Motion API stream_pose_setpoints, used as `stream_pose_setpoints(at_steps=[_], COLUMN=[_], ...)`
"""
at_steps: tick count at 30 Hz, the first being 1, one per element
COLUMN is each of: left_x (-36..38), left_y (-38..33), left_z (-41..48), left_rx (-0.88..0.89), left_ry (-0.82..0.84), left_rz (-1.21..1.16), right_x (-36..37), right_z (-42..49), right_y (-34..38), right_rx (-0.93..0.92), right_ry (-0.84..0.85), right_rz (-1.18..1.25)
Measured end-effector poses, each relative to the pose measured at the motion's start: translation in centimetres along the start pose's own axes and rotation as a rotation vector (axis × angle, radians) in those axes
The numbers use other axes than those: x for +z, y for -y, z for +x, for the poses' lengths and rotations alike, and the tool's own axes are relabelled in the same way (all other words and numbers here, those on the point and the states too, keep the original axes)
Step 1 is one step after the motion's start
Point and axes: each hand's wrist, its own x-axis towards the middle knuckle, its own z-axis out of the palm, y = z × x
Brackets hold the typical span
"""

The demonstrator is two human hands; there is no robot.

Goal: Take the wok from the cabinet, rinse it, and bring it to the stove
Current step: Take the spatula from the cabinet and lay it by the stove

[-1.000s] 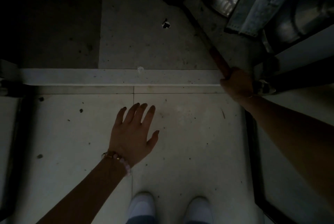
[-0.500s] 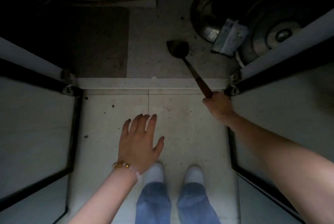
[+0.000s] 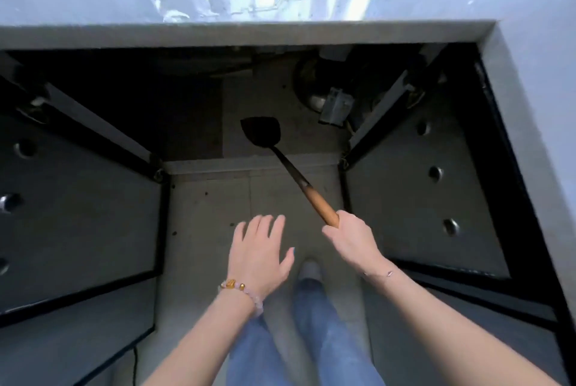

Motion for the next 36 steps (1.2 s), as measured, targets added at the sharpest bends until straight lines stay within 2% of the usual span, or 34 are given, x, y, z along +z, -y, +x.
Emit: stream_pose_setpoints(at_steps=[5, 7, 9, 13, 15, 17, 21, 26, 29, 32, 36], left_x=[-5.6, -7.8, -10.2, -14.8, -16.3, -17.0, -16.9, -17.3, -18.5, -19.6, -20.3], left_y=[-2.0, -2.6, -3.4, -4.6, -4.9, -5.3, -7.0, -10.2, -11.6, -12.7, -15.1], left_z=[-2.0, -2.7, -3.6, -5.0, -5.7, -6.6, -9.1, -11.4, -12.1, -12.9, -14.4], left_rx=[-0.018, -0.028, -0.095, -0.365, -0.428, -0.421, -0.385, -0.446, -0.451, -0.365, -0.206], left_ry=[-0.021, -0.022, 0.04, 0.324, 0.456, 0.539, 0.67, 0.67, 0.726, 0.782, 0.784], left_rz=[-0.093, -0.212, -0.473, -1.331, -1.696, -1.889, -1.886, -1.84, -1.915, -1.878, -1.739], right_x=[-2.7, -2.9, -2.8, -2.3, -2.2, -1.9, -1.4, -0.3, -0.7, -1.6, -3.1], right_z=[-8.4, -11.7, -15.1, -20.7, -23.0, -25.1, -28.3, -31.3, -32.9, -34.6, -37.2], right_y=[2.5, 3.4, 4.2, 5.8, 6.4, 6.7, 6.0, 4.2, 2.1, -0.8, -4.4], right_rx=[-0.039, -0.051, -0.057, -0.085, -0.095, -0.097, -0.062, 0.001, 0.072, 0.154, 0.204], right_ry=[-0.104, -0.143, -0.181, -0.28, -0.348, -0.396, -0.434, -0.58, -0.561, -0.577, -0.732], right_rz=[0.046, 0.094, 0.113, 0.136, 0.159, 0.178, 0.201, 0.19, 0.158, 0.255, 0.434])
